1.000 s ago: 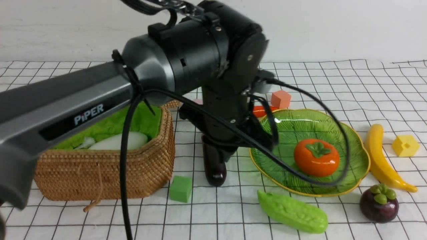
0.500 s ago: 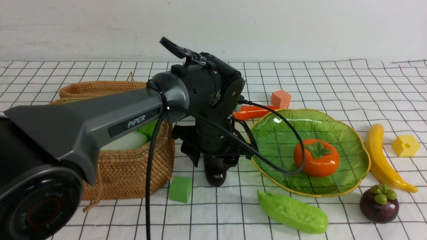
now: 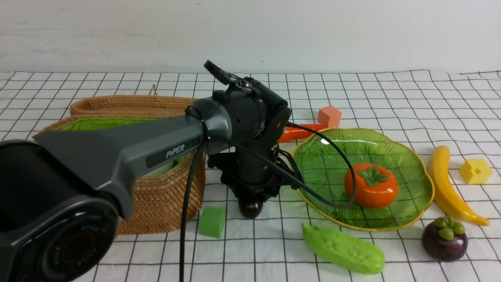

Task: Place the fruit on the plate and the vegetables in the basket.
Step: Use the left arm to grab an eggplant and put it into the left basket

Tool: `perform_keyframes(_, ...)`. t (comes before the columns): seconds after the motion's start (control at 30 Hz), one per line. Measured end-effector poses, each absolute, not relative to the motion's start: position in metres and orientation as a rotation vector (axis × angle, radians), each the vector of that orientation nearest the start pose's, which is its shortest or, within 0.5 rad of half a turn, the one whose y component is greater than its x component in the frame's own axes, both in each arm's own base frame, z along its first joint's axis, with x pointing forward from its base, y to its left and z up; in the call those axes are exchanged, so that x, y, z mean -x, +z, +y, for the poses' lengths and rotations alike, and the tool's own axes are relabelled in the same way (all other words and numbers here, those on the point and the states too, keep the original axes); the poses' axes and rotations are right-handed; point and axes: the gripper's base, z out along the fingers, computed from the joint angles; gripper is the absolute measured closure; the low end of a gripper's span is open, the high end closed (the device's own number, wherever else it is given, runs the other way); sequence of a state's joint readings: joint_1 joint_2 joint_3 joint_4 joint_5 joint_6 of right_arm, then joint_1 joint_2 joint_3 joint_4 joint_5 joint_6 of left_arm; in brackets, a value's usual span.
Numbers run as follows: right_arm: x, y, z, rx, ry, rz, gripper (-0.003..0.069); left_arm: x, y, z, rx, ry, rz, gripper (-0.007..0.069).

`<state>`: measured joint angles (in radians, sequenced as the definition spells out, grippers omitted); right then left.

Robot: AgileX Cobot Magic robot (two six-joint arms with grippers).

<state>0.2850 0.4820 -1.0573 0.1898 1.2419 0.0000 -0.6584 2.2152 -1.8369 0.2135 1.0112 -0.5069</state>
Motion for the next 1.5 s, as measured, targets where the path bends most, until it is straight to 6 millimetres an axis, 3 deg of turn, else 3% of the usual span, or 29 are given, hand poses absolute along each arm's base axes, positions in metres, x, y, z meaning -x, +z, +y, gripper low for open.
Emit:
perform_keyframes(0.07,-0.021,0.411,0.024,0.346,0.401,2.132,0.0465,-0.382,0.192,-0.276,-0.333,0.032,2.804,0.0209)
perform_keyframes(0.2,-0.02,0.411,0.025,0.375,0.416,2.124,0.0464,-0.375,0.222,-0.283,-0.36,-0.016,2.788,0.0211)
perform_keyframes(0.27,-0.019,0.412,0.029,0.446,0.432,2.102,0.0463,-0.364,0.251,-0.288,-0.409,-0.054,2.74,0.0214)
perform_keyframes(0.3,-0.019,0.412,0.029,0.454,0.434,2.1,0.0463,-0.363,0.254,-0.288,-0.41,-0.058,2.736,0.0214)
perform_keyframes(0.33,-0.017,0.414,0.033,0.541,0.458,2.066,0.0463,-0.35,0.283,-0.288,-0.471,-0.08,2.688,0.0215)
perform_keyframes(0.37,-0.016,0.414,0.036,0.586,0.47,2.045,0.0463,-0.342,0.299,-0.287,-0.523,-0.084,2.662,0.0215)
perform_keyframes(0.4,-0.015,0.414,0.036,0.609,0.467,2.036,0.0463,-0.341,0.299,-0.288,-0.536,-0.083,2.659,0.0215)
perform_keyframes(0.43,-0.012,0.416,0.041,0.707,0.495,1.982,0.0463,-0.326,0.323,-0.283,-0.637,-0.078,2.614,0.0216)
perform_keyframes(0.53,-0.006,0.421,0.05,0.872,0.556,1.861,0.0463,-0.312,0.356,-0.269,-0.849,-0.05,2.497,0.0216)
perform_keyframes(0.63,-0.001,0.425,0.056,0.962,0.614,1.764,0.0463,-0.305,0.376,-0.244,-0.965,-0.003,2.419,0.0218)
perform_keyframes(0.73,0.003,0.429,0.06,1.012,0.664,1.686,0.0463,-0.304,0.386,-0.196,-1.052,0.089,2.385,0.0218)
perform_keyframes(0.8,0.003,0.43,0.061,1.023,0.674,1.669,0.0462,-0.304,0.384,-0.179,-1.089,0.129,2.389,0.0219)
perform_keyframes(0.83,0.004,0.431,0.062,1.025,0.677,1.664,0.0462,-0.305,0.384,-0.152,-1.105,0.18,2.4,0.0218)
perform_keyframes(0.9,0.004,0.431,0.062,1.025,0.677,1.663,0.046,-0.31,0.375,-0.118,-1.154,0.251,2.433,0.0218)
perform_keyframes(1.03,0.004,0.431,0.062,1.024,0.676,1.662,0.0455,-0.322,0.349,-0.081,-1.261,0.302,2.505,0.0218)
perform_keyframes(1.23,0.004,0.431,0.062,1.023,0.676,1.661,0.0451,-0.338,0.33,-0.072,-1.287,0.313,2.505,0.0218)
perform_keyframes(1.5,0.002,0.43,0.06,1.024,0.652,1.671,0.0444,-0.341,0.328,-0.071,-1.294,0.35,2.5,0.02)
